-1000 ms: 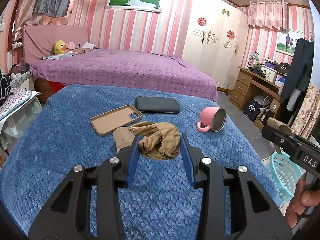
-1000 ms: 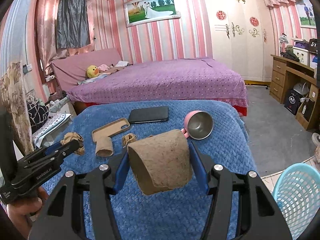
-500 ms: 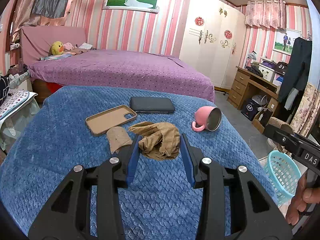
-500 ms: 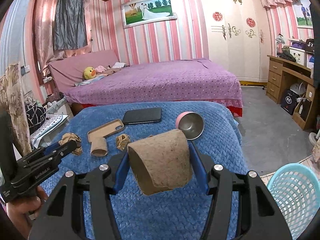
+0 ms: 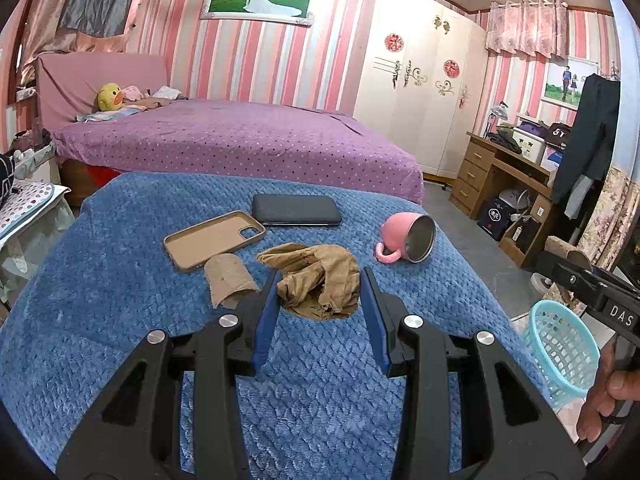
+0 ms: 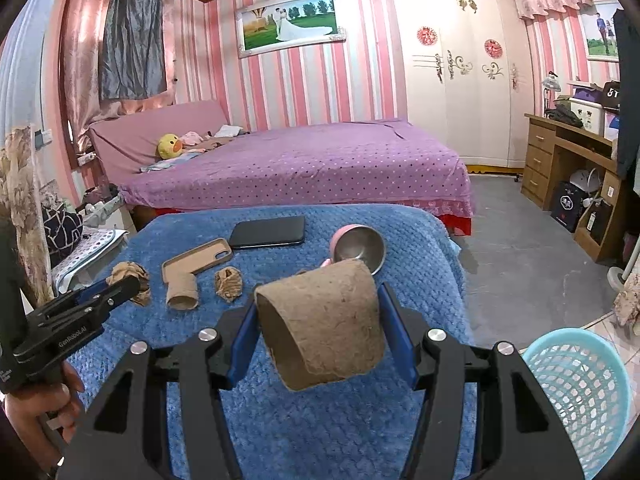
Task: Collect trash
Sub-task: 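Carry paper and cup to the blue wastebasket and open both grippers over it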
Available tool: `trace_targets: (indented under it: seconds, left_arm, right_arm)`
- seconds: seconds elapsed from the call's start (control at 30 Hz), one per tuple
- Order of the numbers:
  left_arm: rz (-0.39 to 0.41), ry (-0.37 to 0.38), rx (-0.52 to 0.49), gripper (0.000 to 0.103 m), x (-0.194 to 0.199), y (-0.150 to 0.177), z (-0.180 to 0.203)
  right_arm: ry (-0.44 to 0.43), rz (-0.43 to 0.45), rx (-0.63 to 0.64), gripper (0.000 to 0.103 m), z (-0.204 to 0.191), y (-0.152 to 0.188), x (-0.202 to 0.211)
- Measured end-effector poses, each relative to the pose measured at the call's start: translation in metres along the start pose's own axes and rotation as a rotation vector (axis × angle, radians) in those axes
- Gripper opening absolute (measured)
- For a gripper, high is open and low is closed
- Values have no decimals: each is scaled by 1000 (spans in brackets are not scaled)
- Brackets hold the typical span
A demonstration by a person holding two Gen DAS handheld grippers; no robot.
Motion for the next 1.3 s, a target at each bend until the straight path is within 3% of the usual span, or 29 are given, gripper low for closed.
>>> trace_targets:
  seconds: [0.27, 0.6, 0.77, 1.03, 1.3]
  left_arm:
    - [-4, 8, -5, 38, -5, 0, 5]
    - [-18, 32, -35, 38, -18, 3, 29]
    - [-28, 62, -50, 38, -23, 6, 49]
    - [-55, 130, -115, 39, -38, 5, 109]
    - [-91, 280, -144, 39, -66, 11, 203]
  right_arm:
    - [28, -2, -18, 56, 24, 1, 7]
    - [139, 22, -90, 56, 85, -2, 23]
    - [150, 9, -97, 56, 109, -5, 28]
    - [183, 35, -134, 57, 151, -12, 46]
    - [301, 3, -259, 59, 223, 4, 56]
Point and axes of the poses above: each gripper's, at about its wrist camera, not at the fingertips, and x roughly against the way its jaws point, z to its right, y to its underside, the point moved 2 cm from there along -x, roughly the way its jaws point, and after that the axes turned 7 degrees about y, right-handed, at the moved point
